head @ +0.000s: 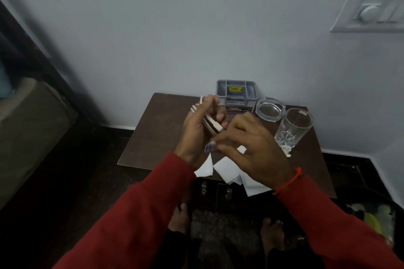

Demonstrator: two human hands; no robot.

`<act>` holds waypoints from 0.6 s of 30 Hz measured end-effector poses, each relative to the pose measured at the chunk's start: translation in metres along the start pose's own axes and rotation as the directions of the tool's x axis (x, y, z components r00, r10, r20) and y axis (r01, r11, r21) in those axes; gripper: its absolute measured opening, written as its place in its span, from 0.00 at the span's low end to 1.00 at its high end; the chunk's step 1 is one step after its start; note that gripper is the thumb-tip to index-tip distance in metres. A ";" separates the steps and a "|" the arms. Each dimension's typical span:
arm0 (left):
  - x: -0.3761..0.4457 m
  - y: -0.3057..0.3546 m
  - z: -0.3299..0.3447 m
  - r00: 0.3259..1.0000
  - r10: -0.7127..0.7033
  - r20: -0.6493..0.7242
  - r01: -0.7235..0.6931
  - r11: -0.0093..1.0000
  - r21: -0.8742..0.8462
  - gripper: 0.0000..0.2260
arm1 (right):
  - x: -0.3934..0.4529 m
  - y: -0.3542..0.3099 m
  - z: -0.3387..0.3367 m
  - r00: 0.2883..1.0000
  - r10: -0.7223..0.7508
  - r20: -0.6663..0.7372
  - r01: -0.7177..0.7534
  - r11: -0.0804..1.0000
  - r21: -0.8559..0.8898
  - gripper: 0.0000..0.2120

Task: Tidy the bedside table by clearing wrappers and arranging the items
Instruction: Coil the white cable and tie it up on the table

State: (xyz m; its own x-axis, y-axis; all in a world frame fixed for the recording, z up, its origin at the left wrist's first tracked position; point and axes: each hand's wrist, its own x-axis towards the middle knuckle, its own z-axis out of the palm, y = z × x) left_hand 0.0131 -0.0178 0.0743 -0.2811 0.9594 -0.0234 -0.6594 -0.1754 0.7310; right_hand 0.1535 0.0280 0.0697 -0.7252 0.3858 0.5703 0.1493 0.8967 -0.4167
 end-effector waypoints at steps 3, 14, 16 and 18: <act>-0.002 -0.007 0.007 0.999 -0.048 -0.007 0.048 0.998 -0.031 0.11 | 0.001 0.002 0.002 0.982 0.146 -0.118 -0.126 0.979 0.161 0.08; -0.002 0.000 -0.002 0.999 0.038 0.033 -0.035 0.997 -0.073 0.28 | -0.002 0.000 0.007 0.936 0.349 -0.048 -0.264 0.783 0.563 0.07; -0.004 -0.002 0.000 0.998 0.008 0.055 -0.006 0.999 -0.048 0.27 | -0.002 0.001 0.009 0.929 0.369 -0.036 -0.295 0.793 0.534 0.06; -0.007 -0.005 0.005 0.998 -0.003 0.057 0.004 1.000 -0.031 0.25 | -0.002 0.000 0.010 0.930 0.367 -0.011 -0.316 0.817 0.483 0.06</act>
State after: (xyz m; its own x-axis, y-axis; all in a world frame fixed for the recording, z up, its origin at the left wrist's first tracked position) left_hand 0.0220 -0.0224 0.0743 -0.2389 0.9709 0.0139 -0.6817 -0.1779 0.7097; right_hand 0.1481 0.0256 0.0617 -0.6124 0.6902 0.3854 0.0270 0.5055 -0.8624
